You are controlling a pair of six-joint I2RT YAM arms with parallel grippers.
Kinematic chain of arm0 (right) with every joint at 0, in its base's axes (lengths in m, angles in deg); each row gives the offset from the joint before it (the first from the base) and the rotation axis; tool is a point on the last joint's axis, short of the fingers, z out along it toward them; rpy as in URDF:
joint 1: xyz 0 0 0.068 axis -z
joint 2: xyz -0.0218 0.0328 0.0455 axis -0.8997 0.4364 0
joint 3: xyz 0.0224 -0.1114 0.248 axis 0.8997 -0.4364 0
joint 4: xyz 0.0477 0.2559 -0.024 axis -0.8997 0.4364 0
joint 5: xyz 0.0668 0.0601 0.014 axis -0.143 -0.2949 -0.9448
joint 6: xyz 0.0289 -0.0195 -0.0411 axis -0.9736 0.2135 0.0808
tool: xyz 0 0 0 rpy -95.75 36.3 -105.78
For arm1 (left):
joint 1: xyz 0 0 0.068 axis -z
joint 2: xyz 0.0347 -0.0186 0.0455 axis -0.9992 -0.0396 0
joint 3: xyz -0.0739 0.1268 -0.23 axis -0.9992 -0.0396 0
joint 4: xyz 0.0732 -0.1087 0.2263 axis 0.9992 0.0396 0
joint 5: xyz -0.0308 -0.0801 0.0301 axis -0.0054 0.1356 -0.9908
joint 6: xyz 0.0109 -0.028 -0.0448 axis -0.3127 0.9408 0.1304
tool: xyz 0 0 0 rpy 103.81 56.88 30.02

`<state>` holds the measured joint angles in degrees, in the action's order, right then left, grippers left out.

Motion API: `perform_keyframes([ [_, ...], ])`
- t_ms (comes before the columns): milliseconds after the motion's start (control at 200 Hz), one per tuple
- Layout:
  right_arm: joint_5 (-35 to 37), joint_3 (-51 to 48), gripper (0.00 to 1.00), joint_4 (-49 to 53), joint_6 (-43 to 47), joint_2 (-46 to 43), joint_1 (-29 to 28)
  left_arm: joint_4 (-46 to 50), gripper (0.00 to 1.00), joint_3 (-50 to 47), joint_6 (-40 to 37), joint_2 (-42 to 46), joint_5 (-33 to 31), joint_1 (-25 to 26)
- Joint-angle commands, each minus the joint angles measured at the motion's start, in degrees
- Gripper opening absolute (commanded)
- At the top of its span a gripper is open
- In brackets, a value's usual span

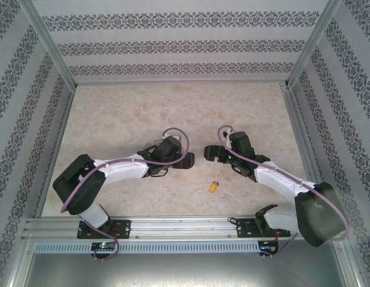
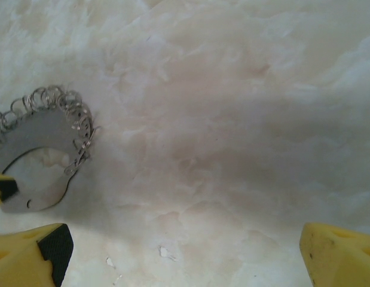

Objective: Put the keys on the keyring

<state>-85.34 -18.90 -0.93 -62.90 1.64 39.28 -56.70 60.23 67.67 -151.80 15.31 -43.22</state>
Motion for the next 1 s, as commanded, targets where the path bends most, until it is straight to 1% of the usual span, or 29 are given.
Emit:
perform_keyframes([
  [0, -4.4, 2.3, 0.97, -2.8, 1.8, 3.1, -1.5, 5.5, 1.00, 5.3, -4.8, 2.6, -2.2, -0.9],
  [125, -4.1, 4.6, 0.93, -2.4, 2.0, 6.5, -2.9, 10.1, 1.00, 9.7, -12.6, 1.0, -1.6, -2.7],
  [175, -1.7, 5.0, 0.93, -1.5, 1.6, 6.9, -2.9, 12.4, 1.00, 11.3, -16.3, 0.1, -2.0, -2.9],
  [255, 0.6, 3.9, 0.95, -1.4, 0.8, 6.3, -2.0, 16.7, 0.98, 13.3, -21.9, -1.5, -4.3, -2.9],
  [340, 0.5, 2.1, 0.96, -2.2, -0.4, 5.2, -0.4, 20.3, 0.87, 14.9, -26.5, -3.9, -6.1, -2.9],
  [390, 0.5, 1.3, 0.97, -2.1, -1.0, 4.5, 0.3, 21.6, 0.76, 15.4, -28.1, -5.5, -6.1, -2.9],
  [425, 1.3, 1.0, 0.98, -1.5, -1.3, 4.0, 0.6, 22.3, 0.71, 15.8, -28.5, -6.3, -5.9, -2.9],
  [470, 3.6, 0.6, 0.98, -0.6, -1.8, 3.2, 0.6, 22.7, 0.60, 15.6, -28.9, -7.2, -5.1, -2.9],
  [545, 5.7, -0.3, 0.98, 0.1, -2.4, 1.9, 0.8, 21.8, 0.49, 14.7, -28.9, -7.7, -3.5, -2.9],
  [610, 6.5, -0.7, 0.98, 0.5, -2.8, 0.9, 0.9, 20.5, 0.48, 13.4, -29.1, -7.7, -3.0, -2.9],
  [709, 6.4, -0.7, 0.98, 1.0, -2.8, 0.2, 1.0, 19.2, 0.41, 12.3, -30.6, -7.9, -2.4, -2.9],
  [854, 6.2, -0.2, 0.98, 1.5, -2.9, 0.4, 1.0, 17.9, 0.41, 12.2, -32.2, -9.0, -0.5, -2.9],
  [994, 6.2, -0.1, 0.98, 1.4, -3.2, 0.5, 1.1, 17.0, 0.41, 11.9, -32.2, -10.0, -0.3, -2.9],
])
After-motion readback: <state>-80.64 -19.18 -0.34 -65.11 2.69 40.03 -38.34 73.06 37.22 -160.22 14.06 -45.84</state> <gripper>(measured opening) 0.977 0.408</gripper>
